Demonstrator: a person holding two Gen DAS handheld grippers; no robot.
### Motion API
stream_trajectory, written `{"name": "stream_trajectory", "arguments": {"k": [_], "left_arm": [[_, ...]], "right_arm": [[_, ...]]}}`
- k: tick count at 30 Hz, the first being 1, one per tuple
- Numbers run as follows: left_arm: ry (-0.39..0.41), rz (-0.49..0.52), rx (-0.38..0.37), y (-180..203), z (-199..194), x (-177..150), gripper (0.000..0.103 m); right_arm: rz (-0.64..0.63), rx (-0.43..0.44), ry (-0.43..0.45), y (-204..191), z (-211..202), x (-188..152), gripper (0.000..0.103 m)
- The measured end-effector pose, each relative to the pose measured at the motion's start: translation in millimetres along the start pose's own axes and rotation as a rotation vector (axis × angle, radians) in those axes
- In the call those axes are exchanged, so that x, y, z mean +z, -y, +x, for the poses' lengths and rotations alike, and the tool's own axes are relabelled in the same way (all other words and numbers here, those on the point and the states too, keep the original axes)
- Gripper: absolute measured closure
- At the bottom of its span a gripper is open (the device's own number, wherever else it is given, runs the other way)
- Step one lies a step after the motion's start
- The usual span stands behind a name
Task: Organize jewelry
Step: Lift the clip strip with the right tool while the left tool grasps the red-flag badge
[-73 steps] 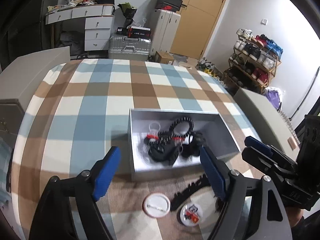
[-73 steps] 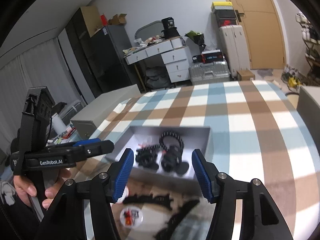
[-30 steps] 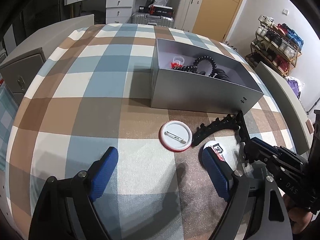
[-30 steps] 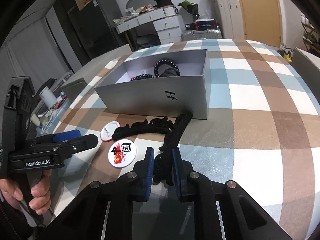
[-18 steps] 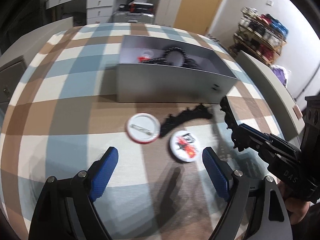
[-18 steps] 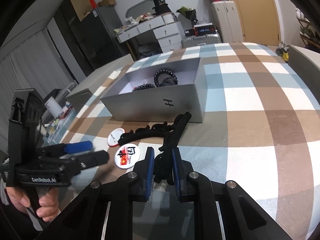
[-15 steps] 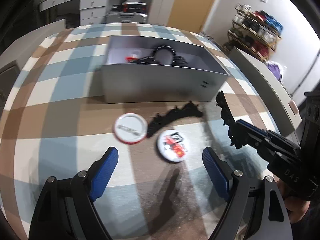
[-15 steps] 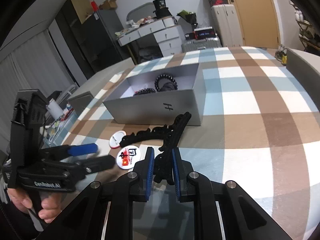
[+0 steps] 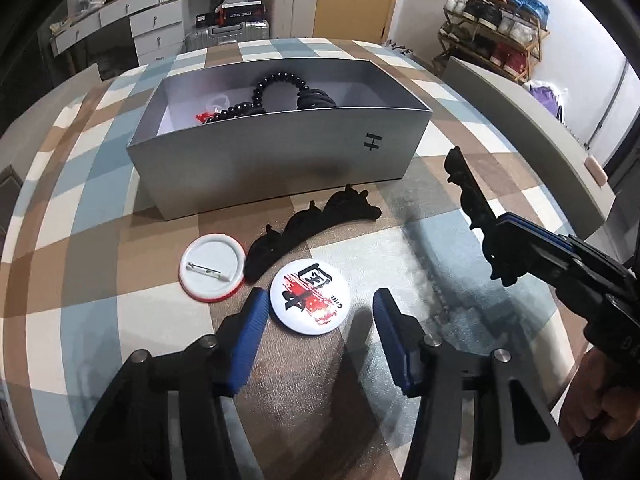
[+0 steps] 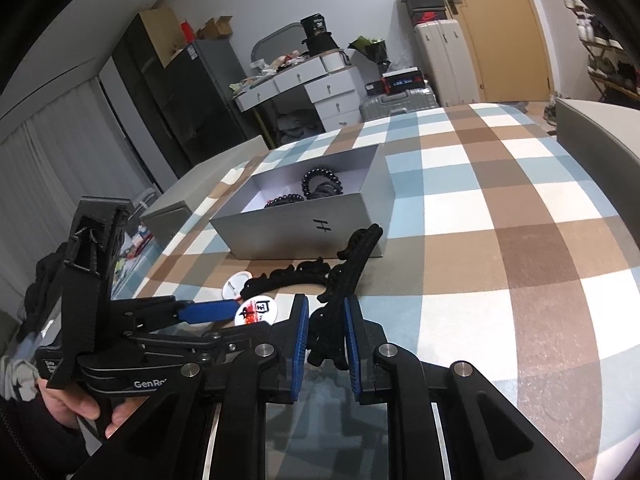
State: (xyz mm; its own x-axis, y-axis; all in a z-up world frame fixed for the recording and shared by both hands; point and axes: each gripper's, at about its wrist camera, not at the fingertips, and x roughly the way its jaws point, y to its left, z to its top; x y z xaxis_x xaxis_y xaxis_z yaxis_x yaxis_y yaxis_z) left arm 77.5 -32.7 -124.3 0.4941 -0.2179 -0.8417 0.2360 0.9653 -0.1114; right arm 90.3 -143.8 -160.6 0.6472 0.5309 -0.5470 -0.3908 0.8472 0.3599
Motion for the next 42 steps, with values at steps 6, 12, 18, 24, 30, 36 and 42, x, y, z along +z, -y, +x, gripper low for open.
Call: {"name": "stream_trajectory", "arguments": {"k": [6,12,18,24,30,36,42], "left_arm": [[-0.009,0.013,0.010,0.1,0.0,1.4,0.071],[0.000,0.028,0.003,0.6,-1.1,1.4,0.078],[-0.002,0.035,0.010,0.8,-2.4,3.3,0.083],[-0.015,0.015,-0.027,-0.7,-1.0,2.1,0.080],[-0.019,0.066,-0.025,12.7,4.3,1.3,0.052],[-0.003,0.142,0.030,22.7,9.0,0.9,0.055],[-0.005,0.132,0.044,16.1,8.9,3.8,0.066]], "right_arm": [[0.010,0.000,0.004,3.3,-1.3,-1.5,0.086],[0.013,0.000,0.006,4.7,-1.6,-1.4,0.086],[0.013,0.004,0.008,5.9,-2.5,-1.1,0.086],[0.013,0.004,0.008,4.8,-2.6,-1.1,0.086],[0.020,0.007,0.011,4.2,-2.8,-2.2,0.086],[0.028,0.007,0.019,5.4,-5.6,-4.4,0.086],[0.035,0.010,0.020,6.5,-6.3,-5.3,0.086]]}}
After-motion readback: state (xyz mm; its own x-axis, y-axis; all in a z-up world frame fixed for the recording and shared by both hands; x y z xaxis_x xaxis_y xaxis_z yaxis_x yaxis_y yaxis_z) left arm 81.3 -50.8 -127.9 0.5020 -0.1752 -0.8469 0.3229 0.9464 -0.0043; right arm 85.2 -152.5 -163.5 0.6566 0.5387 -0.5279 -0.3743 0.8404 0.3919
